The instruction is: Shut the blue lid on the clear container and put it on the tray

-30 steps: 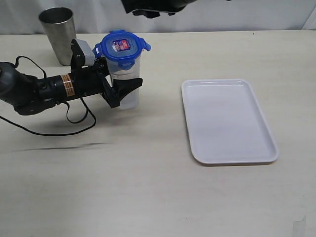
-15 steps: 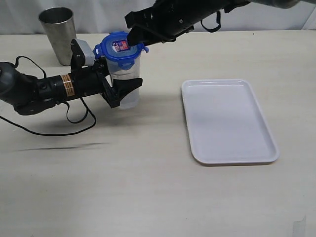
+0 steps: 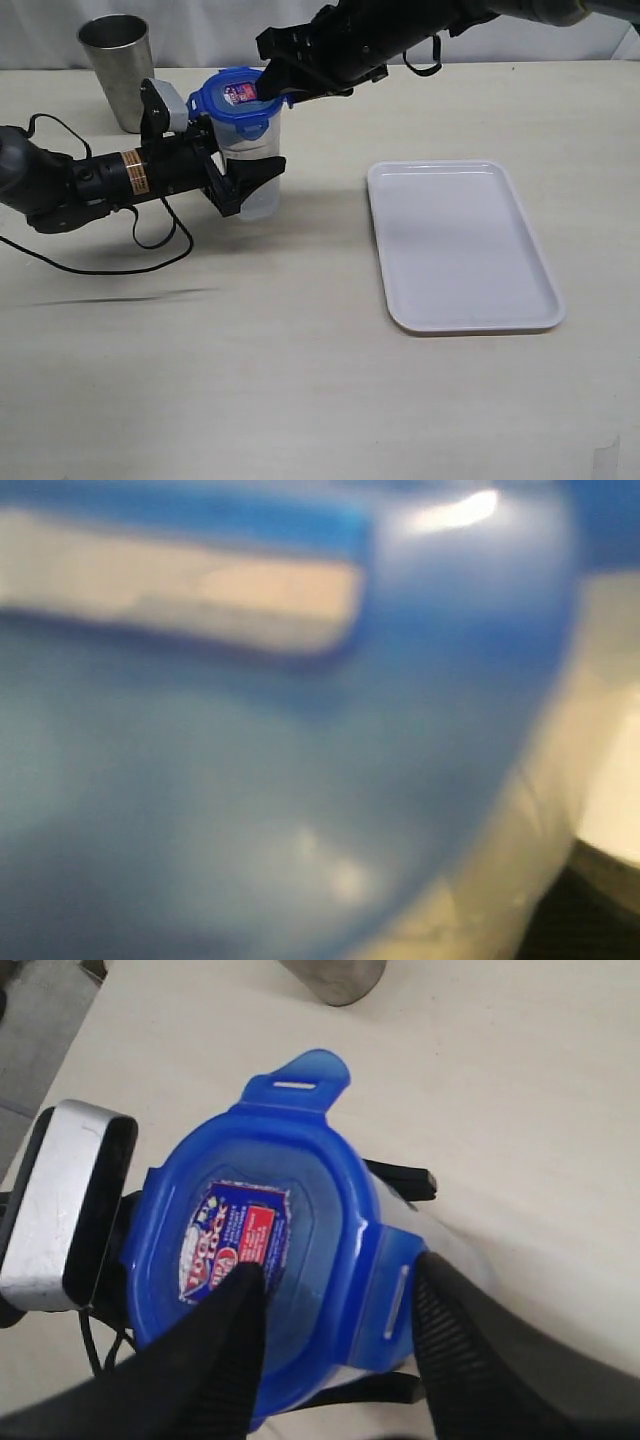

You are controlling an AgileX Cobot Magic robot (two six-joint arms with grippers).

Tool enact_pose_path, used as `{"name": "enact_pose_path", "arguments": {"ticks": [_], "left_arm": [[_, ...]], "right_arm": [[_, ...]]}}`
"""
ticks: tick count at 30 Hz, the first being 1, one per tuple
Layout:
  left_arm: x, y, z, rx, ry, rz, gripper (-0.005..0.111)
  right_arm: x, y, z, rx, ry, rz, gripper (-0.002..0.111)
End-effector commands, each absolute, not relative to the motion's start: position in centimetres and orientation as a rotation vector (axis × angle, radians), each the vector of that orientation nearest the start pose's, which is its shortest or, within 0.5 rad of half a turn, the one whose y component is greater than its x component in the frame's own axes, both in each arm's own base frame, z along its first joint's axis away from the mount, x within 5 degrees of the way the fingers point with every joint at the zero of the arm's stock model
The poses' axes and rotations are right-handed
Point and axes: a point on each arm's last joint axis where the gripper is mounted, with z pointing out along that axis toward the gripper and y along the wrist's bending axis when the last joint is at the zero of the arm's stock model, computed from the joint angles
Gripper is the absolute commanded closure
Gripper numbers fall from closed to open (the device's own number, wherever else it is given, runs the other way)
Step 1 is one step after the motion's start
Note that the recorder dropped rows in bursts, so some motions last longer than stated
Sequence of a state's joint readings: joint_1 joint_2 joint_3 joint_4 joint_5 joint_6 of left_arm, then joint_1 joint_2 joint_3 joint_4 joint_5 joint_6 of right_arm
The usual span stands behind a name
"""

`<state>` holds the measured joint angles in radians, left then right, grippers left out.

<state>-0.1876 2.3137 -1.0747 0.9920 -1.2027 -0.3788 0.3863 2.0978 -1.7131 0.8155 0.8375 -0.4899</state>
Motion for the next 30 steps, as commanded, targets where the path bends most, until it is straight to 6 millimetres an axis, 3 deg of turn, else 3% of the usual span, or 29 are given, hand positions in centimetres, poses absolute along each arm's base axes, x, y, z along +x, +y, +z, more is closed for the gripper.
{"name": "enact_pose_path", "arguments": {"ticks": [1,12,18,24,30], "left_arm": [[37.6,-14.6,7.4,0.897,1.511,-0.83,0.107],[37.6,-14.6,7.5,0.897,1.509,-0.831,0.107],[37.6,-14.6,7.5,0.897,1.509,-0.831,0.107],[37.6,-14.6,7.5,0.896,1.509,-0.829,0.107],[37.6,-14.4,7.5,0.984,1.426,-0.742,0.107]], "right_arm": [[40.4,23.1,19.8,-0.686,2.597,1.042,0.065],[39.9,23.9,17.9,-0.756,2.61,1.215,0.073],[40.5,23.0,18.1,-0.824,2.606,1.072,0.072],[41.6,22.3,20.4,-0.862,2.526,0.994,0.072],[41.3,22.0,24.3,-0.985,2.378,0.905,0.054]]}}
